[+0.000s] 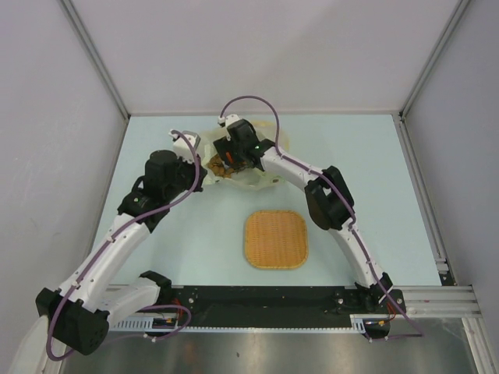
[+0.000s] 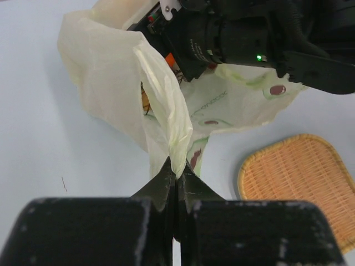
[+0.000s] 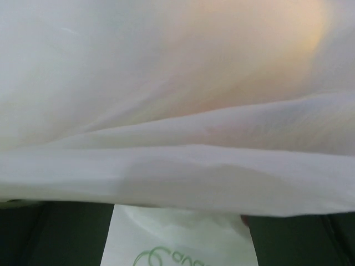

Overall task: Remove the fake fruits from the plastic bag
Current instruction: Adjust the fake fruit in the plastic bag.

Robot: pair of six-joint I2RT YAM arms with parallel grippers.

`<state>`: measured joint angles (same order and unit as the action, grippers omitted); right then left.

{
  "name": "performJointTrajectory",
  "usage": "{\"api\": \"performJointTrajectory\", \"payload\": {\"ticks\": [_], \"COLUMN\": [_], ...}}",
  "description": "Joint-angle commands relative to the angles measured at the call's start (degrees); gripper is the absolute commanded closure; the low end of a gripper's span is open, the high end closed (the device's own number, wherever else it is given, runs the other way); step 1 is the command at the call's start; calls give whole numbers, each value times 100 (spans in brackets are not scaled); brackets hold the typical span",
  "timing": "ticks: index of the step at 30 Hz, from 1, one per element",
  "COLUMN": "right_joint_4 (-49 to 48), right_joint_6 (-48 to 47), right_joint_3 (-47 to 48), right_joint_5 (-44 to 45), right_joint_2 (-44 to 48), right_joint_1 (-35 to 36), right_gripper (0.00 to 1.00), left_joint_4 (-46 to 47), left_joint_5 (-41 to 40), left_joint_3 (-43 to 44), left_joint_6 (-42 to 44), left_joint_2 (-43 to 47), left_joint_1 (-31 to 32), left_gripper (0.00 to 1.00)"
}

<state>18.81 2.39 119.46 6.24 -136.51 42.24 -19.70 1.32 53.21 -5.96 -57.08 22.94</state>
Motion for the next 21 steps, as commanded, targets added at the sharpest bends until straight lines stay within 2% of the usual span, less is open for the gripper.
{"api": "performJointTrajectory", "payload": {"ticks": [1,6,21], "right_joint_4": [-281,-343,-509], "right_joint_6": [24,68,191], "right_joint_3": [577,868,1317], "right_joint_5": [579,764,931], "right_joint_2": [-358,-745,-1466], "right_joint_1": [-5,-5,-207], "right_gripper": [10,0,0], "left_joint_4": [-288,-438,-675], "left_joint_5": [202,167,44], "left_joint_3": [216,181,207], "left_joint_6": [130,253,314], "left_joint_2": [100,127,92], "left_joint_1": [0,26,97], "left_gripper": [100,100,100]}}
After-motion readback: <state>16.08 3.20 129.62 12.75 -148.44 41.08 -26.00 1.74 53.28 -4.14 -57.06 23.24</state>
